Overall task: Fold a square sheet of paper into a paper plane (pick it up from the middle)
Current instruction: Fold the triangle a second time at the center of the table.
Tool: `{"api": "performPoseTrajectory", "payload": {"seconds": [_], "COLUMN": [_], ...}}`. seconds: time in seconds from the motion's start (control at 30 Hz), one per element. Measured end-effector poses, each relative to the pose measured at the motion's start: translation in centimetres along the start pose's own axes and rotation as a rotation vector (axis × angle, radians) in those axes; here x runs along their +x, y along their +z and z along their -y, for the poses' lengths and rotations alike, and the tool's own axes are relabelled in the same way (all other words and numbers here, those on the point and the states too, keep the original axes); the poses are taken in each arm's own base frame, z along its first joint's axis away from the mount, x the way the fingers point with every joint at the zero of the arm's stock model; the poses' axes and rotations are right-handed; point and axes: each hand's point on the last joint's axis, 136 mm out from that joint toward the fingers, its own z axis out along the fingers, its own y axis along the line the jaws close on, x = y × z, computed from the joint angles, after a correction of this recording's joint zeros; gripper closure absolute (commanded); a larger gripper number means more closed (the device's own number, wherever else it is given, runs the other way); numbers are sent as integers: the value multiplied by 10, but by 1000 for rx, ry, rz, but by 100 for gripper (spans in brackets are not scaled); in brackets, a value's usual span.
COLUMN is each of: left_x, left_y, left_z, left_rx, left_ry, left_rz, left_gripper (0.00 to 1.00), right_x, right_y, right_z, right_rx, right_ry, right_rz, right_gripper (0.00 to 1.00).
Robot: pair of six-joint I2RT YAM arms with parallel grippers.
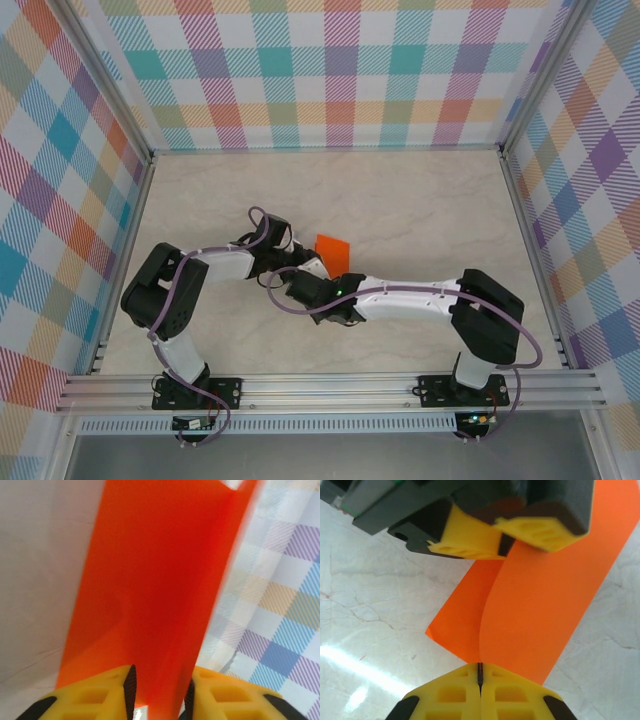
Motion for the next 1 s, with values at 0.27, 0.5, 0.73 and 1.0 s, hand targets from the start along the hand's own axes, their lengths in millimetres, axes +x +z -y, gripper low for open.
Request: {"api": "performPoseTrajectory", "payload": {"seconds": [0.27,0.5,0.73,1.0], "left_x": [-5,16,51,60], "left_y": [-44,-48,-21,-3], "left_z": [-2,-8,-17,-36], "left_rx": [-120,-171,-244,-353], "left_ry": [24,65,137,142], "left_rz": [170,181,86,52], "left_gripper": [61,73,83,87], "right_x": [9,0,-10,-11], "right_y": [6,6,2,3], "right_z": [27,39,45,51], "right_rx": [-243,-467,-597,-626], "right_ry": [192,336,397,424], "right_rz": [-62,-75,-70,-70], "right_gripper": [98,97,96,95]}}
